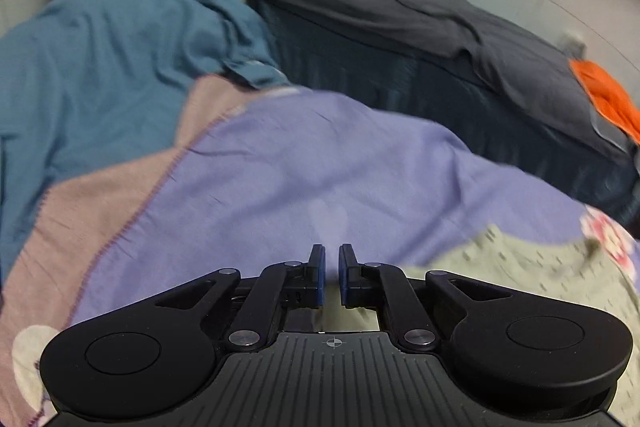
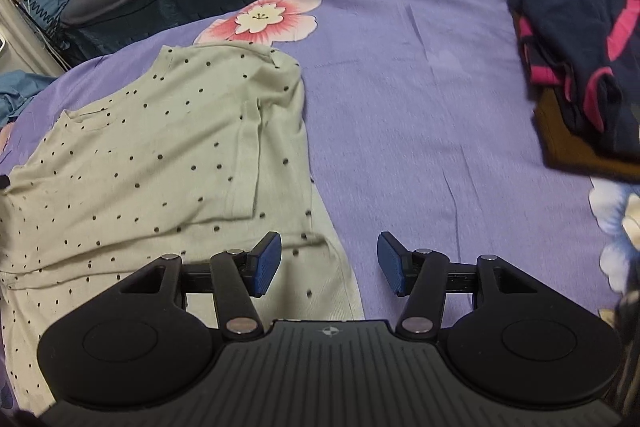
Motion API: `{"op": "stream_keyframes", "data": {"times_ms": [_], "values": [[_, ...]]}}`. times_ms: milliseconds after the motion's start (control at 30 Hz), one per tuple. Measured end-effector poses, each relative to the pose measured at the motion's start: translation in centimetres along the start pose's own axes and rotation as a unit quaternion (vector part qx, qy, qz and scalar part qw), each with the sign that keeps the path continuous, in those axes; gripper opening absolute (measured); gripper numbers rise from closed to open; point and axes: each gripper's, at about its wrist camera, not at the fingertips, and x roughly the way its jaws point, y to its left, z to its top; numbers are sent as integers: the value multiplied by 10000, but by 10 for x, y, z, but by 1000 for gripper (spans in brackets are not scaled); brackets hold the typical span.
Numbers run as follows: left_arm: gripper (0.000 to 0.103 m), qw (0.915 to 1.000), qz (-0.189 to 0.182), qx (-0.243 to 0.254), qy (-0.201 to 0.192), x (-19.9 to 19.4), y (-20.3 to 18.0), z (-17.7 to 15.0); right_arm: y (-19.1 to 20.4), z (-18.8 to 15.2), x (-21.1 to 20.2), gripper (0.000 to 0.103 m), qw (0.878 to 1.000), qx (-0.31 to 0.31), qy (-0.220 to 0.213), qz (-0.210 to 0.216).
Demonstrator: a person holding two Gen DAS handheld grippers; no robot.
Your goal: Fold small clothes
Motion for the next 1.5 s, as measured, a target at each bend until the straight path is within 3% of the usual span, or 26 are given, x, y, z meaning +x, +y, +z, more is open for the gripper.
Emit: {"op": "stream_keyframes", "data": {"times_ms": [167,200,233,300,333,567,700,833,933,1033,1067,1167,1233,1333,1400,1500], "values": [[54,9993,348,61,75,12,12,8,-3,-8,-4,60,9999,155,61,-19],[59,9992,375,61,122,10,14,8,-4,-10,-4,60,9998,182,88,-19],[68,9994,278,42,194,7,18,7,-4,-12,-4,61,9997,212,107,-10],[98,9995,43,96,286,-3,24,1,-4,-16,-6,65,9996,266,133,20],[103,9994,60,167,300,-10,25,-3,-4,-19,-7,67,9995,281,156,41],[103,9966,14,626,535,-59,41,-52,-7,-46,-17,74,9988,90,440,193],[103,9953,304,612,688,-75,59,-76,-13,-68,-27,76,9978,-103,639,119],[103,9917,767,745,708,-85,75,-78,-21,-90,-38,84,9970,-77,772,23],[103,9834,1303,1173,461,-99,77,-71,-26,-108,-45,86,9960,-111,890,-36],[103,9659,1744,1909,167,-121,70,-71,-31,-124,-56,94,9956,-176,925,16],[103,9660,1704,1937,190,-129,70,-72,-33,-129,-59,96,9953,-205,947,25],[103,9848,1002,1386,284,-163,78,-79,-41,-143,-70,97,9953,-310,916,112],[103,9915,633,1039,464,-181,77,-93,-47,-152,-75,99,9948,-372,937,148],[103,9931,375,948,577,-201,64,-127,-53,-165,-87,99,9941,-590,894,144],[103,9935,109,747,853,-209,55,-153,-59,-173,-96,101,9946,-680,786,79],[103,9905,-195,735,1146,-219,35,-189,-72,-182,-106,101,9948,-488,802,406]]}}
